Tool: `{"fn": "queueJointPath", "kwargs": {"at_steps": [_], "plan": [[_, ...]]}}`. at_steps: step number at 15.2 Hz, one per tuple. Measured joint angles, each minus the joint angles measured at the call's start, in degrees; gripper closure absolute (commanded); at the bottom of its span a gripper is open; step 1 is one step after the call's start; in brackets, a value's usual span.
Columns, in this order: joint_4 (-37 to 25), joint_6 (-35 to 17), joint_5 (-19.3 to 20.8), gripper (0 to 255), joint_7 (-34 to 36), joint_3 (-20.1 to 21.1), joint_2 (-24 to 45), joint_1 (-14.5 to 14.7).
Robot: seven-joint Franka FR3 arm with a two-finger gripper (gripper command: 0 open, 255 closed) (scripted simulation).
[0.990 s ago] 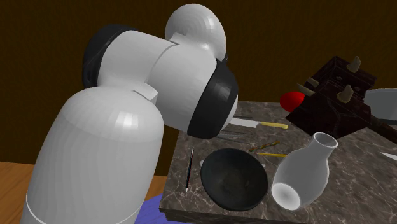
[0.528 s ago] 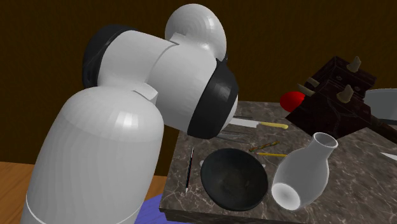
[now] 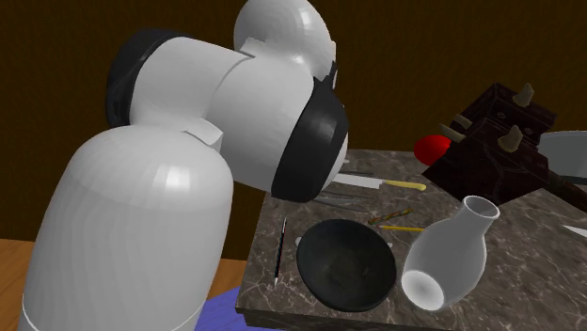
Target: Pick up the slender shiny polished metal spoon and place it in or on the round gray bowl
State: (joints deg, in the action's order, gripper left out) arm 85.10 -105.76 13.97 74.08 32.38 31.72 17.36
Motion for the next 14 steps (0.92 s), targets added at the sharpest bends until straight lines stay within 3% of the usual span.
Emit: {"fn": "queueJointPath", "kwargs": {"at_steps": [14], "plan": [[-7.69, 9.47, -1.32, 255, -0.75, 0.83, -2.18, 0.5]]}}
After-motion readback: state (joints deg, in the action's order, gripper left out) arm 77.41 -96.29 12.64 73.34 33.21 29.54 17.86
